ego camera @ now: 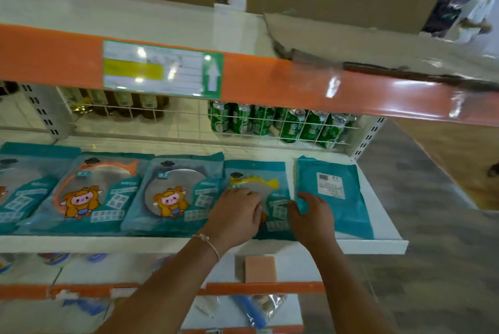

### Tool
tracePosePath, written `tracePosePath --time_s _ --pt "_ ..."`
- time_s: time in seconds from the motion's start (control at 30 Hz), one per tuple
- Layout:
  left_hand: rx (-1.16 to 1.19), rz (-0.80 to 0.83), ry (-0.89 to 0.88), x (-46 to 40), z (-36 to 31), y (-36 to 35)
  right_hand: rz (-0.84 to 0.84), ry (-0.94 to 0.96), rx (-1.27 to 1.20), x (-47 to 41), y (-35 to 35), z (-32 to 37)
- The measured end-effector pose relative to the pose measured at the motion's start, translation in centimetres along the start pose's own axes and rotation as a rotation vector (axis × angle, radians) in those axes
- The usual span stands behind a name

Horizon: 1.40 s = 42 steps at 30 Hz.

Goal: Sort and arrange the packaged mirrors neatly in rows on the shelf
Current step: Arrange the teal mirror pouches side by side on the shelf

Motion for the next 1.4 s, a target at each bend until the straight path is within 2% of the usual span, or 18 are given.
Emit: tracePosePath --time_s 0.1,0.2,0.37,0.5,0.57,0.67,0.73,0.9,0.97,1.1,1.2,1.3,1.4 --pt "0.033 0.049 0.004 -1.1 -2.9 -2.3 -0.041 -0.117 0.048 -1.5 2.6 -5.0" --pt "0.070 0.056 0.019 -2.5 -6.3 -4.1 -0.065 -0.252 0.205 -3.0 5.3 -9.5" --pt "0.184 0.081 0.030 -5.2 -11.7 -6.7 0.036 -0.343 0.185 -4.8 6.4 -12.8" --pt "0.154 0.163 0.053 -6.1 -13.2 -8.6 0.138 -0.365 0.172 -5.9 6.1 -13.1" --pt "0.120 0.222 0.061 -6.1 -13.2 -9.5 0.170 -0.401 0.058 -6.4 5.8 -13.3" --pt "0.070 0.287 0.062 -5.8 -13.1 -10.4 0.130 -0.502 -0.290 -6.7 5.6 -14.1" --pt "0.065 0.302 0.062 -5.8 -13.0 -10.4 0.114 -0.587 -0.425 -7.0 5.6 -14.9" --pt "0.162 0.314 0.132 -6.1 -12.3 -10.0 0.296 -0.759 -0.642 -8.0 4.5 -15.8" --pt "0.177 0.327 0.140 -6.0 -12.2 -9.9 0.301 -0.704 -0.511 -8.7 4.6 -15.6" --pt "0.163 0.336 0.092 -5.3 -12.0 -9.9 0.184 -0.537 -0.151 -9.5 5.7 -14.9" --pt "0.174 0.339 0.060 -5.0 -12.0 -10.0 0.228 -0.462 0.024 -9.2 5.6 -14.8" --pt "0.169 0.333 0.050 -5.2 -12.1 -9.8 0.250 -0.458 0.043 -8.9 5.4 -14.7" --pt "0.160 0.314 0.033 -5.5 -12.4 -9.5 0.244 -0.486 -0.043 -8.9 5.7 -14.5"
Point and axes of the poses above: each hand's wrist, its own x-axis away from the middle knuckle, its own y-axis out of the back of the hand, z = x × y, the point moved 7 cm from there along -x, towards the middle knuckle, and after that the axes turned 6 degrees about -z, right-handed, at the moved point
